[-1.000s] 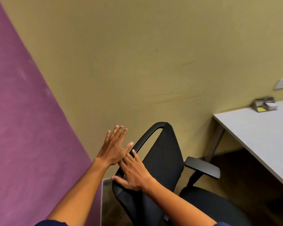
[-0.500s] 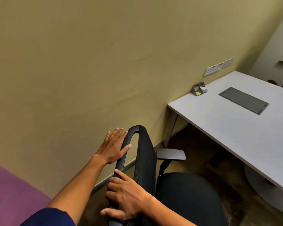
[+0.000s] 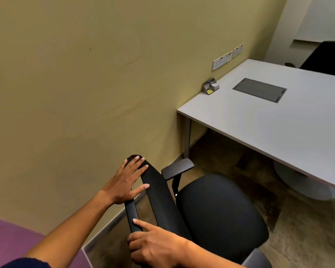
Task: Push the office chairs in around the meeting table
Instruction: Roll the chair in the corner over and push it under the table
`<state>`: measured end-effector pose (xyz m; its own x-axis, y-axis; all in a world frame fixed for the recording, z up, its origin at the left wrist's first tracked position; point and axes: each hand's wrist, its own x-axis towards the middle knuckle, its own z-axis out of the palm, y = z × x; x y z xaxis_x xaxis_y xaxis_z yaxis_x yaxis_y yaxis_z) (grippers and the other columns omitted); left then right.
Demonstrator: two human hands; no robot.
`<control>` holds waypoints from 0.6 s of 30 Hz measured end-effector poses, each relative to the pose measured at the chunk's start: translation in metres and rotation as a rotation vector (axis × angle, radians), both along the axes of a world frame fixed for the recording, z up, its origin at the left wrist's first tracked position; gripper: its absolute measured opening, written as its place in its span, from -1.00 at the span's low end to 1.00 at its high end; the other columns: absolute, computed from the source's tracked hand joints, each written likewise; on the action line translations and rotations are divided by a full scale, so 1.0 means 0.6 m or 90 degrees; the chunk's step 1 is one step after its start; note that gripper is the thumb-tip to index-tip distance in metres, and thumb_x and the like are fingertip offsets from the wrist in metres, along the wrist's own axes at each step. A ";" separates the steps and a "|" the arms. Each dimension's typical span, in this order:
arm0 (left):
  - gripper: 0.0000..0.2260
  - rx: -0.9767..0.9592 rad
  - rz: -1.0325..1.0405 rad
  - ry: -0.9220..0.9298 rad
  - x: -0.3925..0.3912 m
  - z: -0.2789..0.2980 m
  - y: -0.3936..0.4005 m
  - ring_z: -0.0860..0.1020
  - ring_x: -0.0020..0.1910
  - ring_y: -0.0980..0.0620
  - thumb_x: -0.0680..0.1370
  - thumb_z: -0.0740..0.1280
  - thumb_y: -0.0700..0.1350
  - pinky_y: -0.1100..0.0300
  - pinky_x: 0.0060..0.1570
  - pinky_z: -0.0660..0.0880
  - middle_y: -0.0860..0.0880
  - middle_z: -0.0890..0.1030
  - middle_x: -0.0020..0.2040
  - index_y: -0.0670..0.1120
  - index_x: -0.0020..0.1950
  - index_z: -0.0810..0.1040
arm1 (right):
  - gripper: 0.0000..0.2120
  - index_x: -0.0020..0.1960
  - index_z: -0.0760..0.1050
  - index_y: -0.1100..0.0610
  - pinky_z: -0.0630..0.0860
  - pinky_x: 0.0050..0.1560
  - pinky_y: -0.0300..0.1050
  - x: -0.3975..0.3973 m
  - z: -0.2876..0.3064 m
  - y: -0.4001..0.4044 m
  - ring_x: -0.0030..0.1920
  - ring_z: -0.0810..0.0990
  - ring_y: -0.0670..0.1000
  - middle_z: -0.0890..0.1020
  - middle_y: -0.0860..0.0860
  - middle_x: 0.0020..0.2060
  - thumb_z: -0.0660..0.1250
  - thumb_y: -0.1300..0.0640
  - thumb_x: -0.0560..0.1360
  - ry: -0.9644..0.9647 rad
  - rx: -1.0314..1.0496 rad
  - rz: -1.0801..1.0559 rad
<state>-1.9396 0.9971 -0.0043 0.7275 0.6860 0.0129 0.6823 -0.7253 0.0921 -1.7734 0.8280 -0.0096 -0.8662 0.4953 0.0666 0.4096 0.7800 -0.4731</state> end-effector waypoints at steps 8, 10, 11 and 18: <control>-0.36 -0.026 -0.181 -0.053 -0.012 0.009 -0.089 -0.03 0.62 0.04 0.61 0.10 0.34 -0.04 0.56 -0.10 -0.01 0.11 0.63 -0.02 0.57 0.27 | -0.72 0.16 0.45 -0.14 0.20 0.50 0.12 -0.029 -0.014 -0.108 0.23 0.49 -0.09 0.51 -0.11 0.16 0.10 -0.24 0.61 -0.002 0.057 -0.360; -0.39 -0.032 -0.200 -0.064 -0.013 0.009 -0.105 0.00 0.61 0.03 0.62 0.12 0.31 -0.05 0.55 -0.07 0.01 0.13 0.63 -0.01 0.57 0.29 | -0.47 0.29 0.42 -0.09 0.24 0.41 0.18 -0.031 -0.003 -0.133 0.31 0.49 0.04 0.49 0.00 0.31 0.18 -0.36 0.45 -0.019 0.072 -0.499; -0.40 -0.042 -0.213 -0.068 -0.001 0.007 -0.117 0.01 0.61 0.04 0.62 0.13 0.30 -0.05 0.55 -0.07 0.02 0.14 0.62 0.00 0.56 0.29 | -0.32 0.35 0.41 -0.06 0.29 0.38 0.21 -0.026 -0.010 -0.148 0.33 0.48 0.10 0.49 0.05 0.35 0.23 -0.41 0.35 -0.031 0.075 -0.574; -0.42 -0.059 -0.228 -0.096 0.048 0.000 -0.161 0.03 0.61 0.07 0.61 0.14 0.32 -0.04 0.55 -0.05 0.05 0.20 0.60 0.01 0.52 0.36 | 0.22 0.49 0.33 0.11 0.49 0.18 0.31 -0.006 -0.015 -0.222 0.29 0.59 0.23 0.50 0.18 0.40 0.53 -0.51 0.00 -0.132 -0.006 -0.771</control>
